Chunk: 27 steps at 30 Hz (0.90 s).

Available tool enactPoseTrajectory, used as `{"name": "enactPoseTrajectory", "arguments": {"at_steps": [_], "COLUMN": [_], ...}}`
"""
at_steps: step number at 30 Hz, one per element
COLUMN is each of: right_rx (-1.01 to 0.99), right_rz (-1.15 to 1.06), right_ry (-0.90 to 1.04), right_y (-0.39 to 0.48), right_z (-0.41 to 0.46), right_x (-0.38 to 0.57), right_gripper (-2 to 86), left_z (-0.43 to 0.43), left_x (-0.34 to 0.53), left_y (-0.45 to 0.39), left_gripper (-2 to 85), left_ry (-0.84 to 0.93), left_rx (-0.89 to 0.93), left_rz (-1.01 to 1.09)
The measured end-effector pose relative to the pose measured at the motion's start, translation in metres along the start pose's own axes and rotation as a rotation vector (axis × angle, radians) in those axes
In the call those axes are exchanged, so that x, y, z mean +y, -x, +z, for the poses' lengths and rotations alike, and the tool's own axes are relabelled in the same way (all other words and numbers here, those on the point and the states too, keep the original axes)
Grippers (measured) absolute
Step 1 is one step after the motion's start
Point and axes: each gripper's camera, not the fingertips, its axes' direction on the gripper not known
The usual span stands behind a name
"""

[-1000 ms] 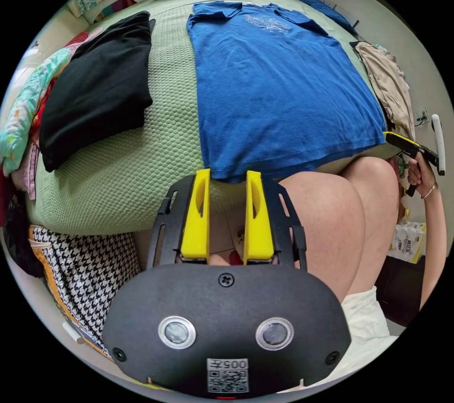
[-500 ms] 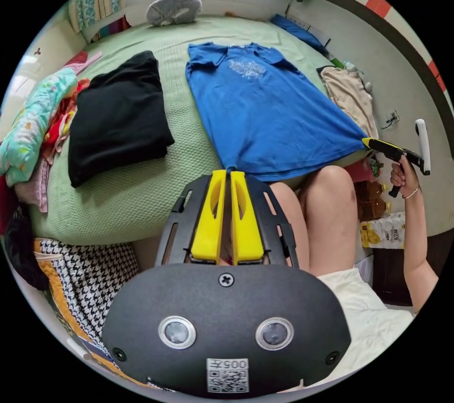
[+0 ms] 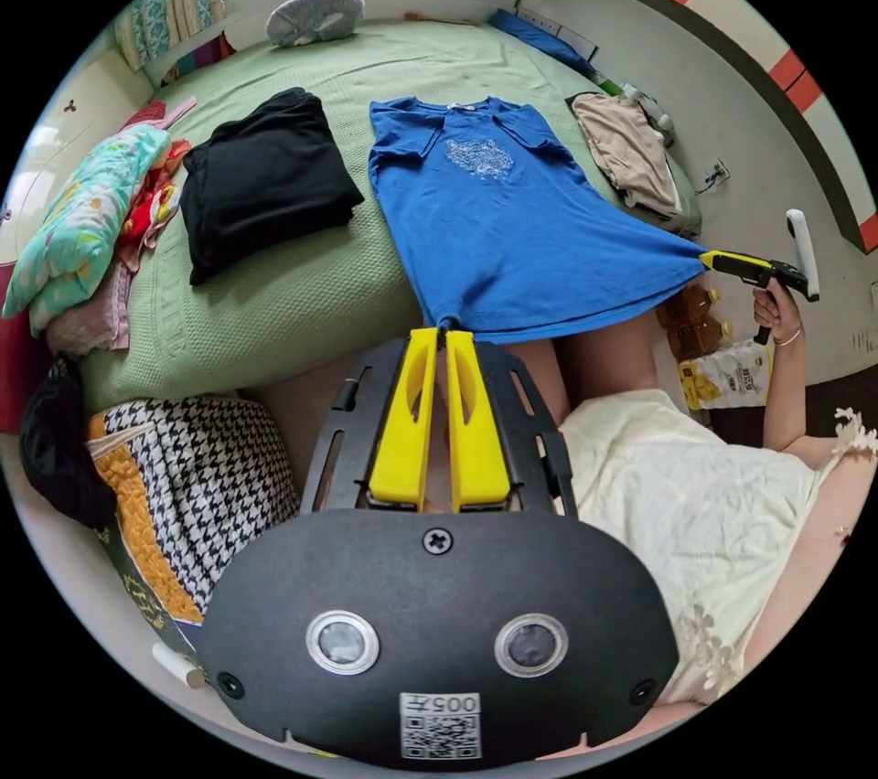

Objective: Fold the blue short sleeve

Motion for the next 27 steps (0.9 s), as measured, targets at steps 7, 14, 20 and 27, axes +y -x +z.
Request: {"name": "enactPoseTrajectory", "arguments": {"at_steps": [7,14,20,27], "right_rx": [-0.071,0.031,0.089,0.08], "right_rz": [0.084,0.063,0.066,0.093], "right_ry": [0.027,0.006,-0.079,-0.214], "right_y": [0.009,0.024,0.029,0.015], "right_z": [-0.009,-0.016,-0.025,-0.04], "right_x": [0.035,0.017,-0.013,-0.083], "right_gripper": [-1.6,-1.5,-1.5,-1.5], "left_z": [-0.021,-0.03,-0.042,-0.048], "left_x": [0.019,-0.007,-0.048,-0.12], "left_y": [-0.02,-0.019,-0.017,-0.004], "left_gripper": [2.3,2.4,2.5,2.9], "left_ry": [0.034,-0.001,-0.056,-0.133], "left_rx": [-0.013,-0.016,-0.052,-0.087], "left_rz": [0.018,0.017,0.036,0.04]}}
